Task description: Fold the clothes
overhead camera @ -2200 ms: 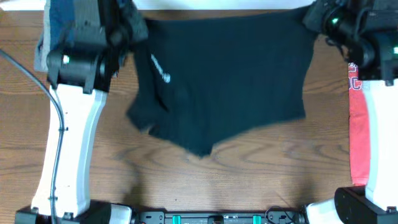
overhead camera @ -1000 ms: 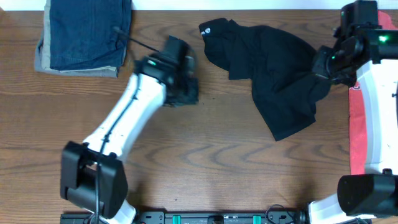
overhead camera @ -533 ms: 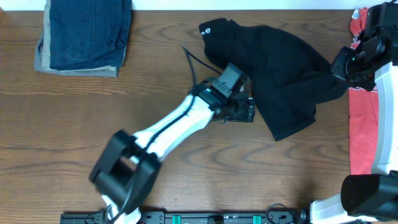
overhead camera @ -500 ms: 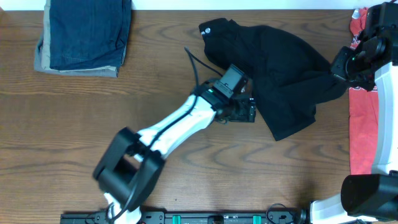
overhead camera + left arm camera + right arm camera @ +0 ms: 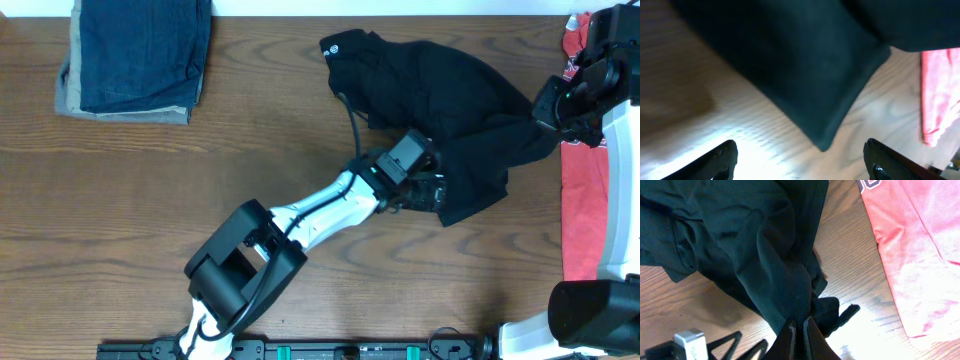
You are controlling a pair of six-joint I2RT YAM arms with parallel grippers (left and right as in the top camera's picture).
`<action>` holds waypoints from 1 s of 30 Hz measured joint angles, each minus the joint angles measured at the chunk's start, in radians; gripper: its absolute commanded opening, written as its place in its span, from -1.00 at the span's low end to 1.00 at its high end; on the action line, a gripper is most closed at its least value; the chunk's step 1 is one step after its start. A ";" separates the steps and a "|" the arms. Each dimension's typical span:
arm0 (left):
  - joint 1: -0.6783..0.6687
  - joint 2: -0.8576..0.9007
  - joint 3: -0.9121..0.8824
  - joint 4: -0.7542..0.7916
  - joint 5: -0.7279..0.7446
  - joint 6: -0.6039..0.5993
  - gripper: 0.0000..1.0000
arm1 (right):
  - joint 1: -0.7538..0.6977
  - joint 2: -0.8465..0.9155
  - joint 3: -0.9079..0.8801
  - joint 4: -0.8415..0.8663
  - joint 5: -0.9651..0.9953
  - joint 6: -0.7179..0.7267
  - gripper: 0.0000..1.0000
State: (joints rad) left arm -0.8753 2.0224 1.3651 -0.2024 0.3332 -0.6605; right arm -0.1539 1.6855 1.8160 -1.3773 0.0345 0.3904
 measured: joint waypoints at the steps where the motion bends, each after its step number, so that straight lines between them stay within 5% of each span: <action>1: -0.008 0.000 0.000 0.005 -0.008 -0.014 0.62 | 0.000 0.000 0.000 -0.001 0.000 0.000 -0.90; 4: -0.025 0.000 0.000 0.029 -0.032 -0.045 0.60 | 0.000 0.000 0.000 -0.005 0.000 0.000 -0.91; 16: -0.083 0.003 0.000 0.215 -0.090 -0.105 -0.88 | 0.000 0.000 0.000 -0.015 0.000 0.000 -0.91; 30: -0.095 0.146 0.000 0.227 -0.131 -0.181 -0.88 | 0.000 0.000 0.000 -0.025 0.000 0.000 -0.93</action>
State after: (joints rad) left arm -0.9699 2.1689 1.3651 0.0250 0.2020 -0.8417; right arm -0.1539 1.6855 1.8160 -1.4021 0.0349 0.3901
